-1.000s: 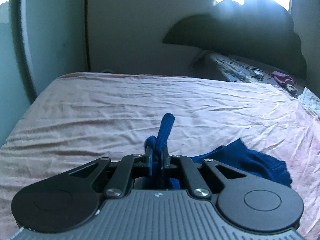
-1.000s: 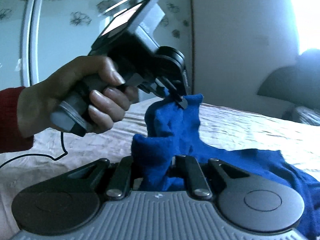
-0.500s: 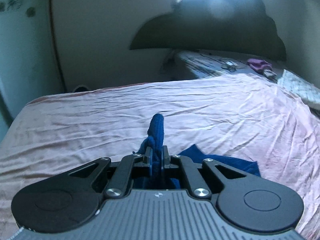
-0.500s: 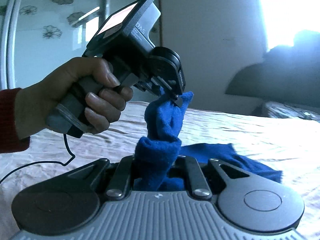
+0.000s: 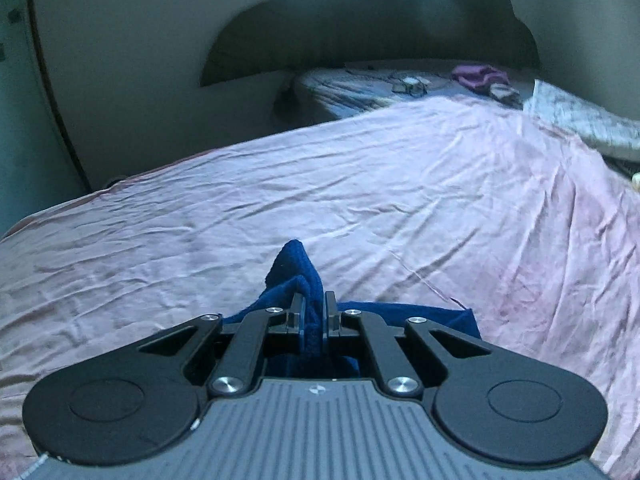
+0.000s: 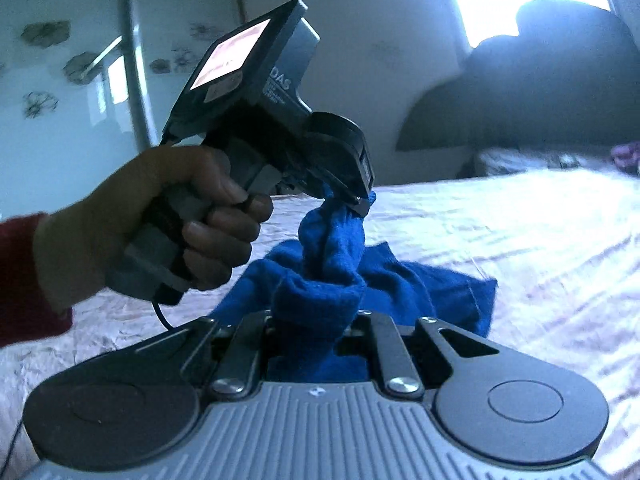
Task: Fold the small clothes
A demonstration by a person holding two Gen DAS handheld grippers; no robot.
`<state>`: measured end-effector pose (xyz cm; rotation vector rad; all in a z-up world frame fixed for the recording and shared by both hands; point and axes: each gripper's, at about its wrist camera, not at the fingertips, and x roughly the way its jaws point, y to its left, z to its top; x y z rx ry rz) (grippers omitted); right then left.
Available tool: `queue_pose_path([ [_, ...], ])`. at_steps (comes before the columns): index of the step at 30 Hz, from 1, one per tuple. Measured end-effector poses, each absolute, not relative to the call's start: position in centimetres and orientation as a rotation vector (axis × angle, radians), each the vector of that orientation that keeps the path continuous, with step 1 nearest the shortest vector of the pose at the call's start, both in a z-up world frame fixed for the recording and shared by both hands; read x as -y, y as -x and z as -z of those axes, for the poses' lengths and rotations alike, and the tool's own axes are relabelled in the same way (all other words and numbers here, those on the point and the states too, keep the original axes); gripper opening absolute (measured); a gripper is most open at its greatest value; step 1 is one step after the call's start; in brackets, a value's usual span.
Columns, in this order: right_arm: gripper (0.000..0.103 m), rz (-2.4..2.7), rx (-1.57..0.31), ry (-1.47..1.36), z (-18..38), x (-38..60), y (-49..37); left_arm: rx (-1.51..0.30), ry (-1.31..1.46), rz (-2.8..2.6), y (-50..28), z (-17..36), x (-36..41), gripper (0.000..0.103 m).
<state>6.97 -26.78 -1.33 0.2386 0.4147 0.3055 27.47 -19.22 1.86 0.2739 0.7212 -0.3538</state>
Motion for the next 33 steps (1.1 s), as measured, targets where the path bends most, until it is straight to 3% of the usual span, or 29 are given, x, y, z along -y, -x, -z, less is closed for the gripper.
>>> queue_pose_path([
  [9,0.012,-0.309,-0.521,-0.397,3.7,30.0,-8.1,-0.786,-0.322,0.365,-28.5,2.5,22.3,0.008],
  [23,0.012,-0.315,-0.588,-0.487,5.1,31.4,-8.5,-0.77,-0.367,0.35,-28.0,3.5,23.3,0.01],
  [33,0.013,-0.336,-0.629,-0.59,6.5,32.7,-8.7,-0.749,-0.385,0.348,-27.7,3.6,23.9,0.034],
])
